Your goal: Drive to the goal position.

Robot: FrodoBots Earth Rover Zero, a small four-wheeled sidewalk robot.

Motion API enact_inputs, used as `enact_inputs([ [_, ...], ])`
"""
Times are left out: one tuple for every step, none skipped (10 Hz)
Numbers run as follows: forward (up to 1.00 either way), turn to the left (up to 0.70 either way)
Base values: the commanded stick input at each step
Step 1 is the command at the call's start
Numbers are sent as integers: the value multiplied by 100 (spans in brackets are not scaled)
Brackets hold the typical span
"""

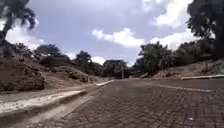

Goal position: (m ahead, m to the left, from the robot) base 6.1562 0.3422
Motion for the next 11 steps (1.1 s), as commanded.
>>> enact_inputs([
  [70,-27],
  [70,-27],
  [70,-27],
  [70,-27],
  [70,-27],
  [70,-16],
  [70,0],
  [70,0],
  [70,0],
  [70,0],
  [70,0],
])
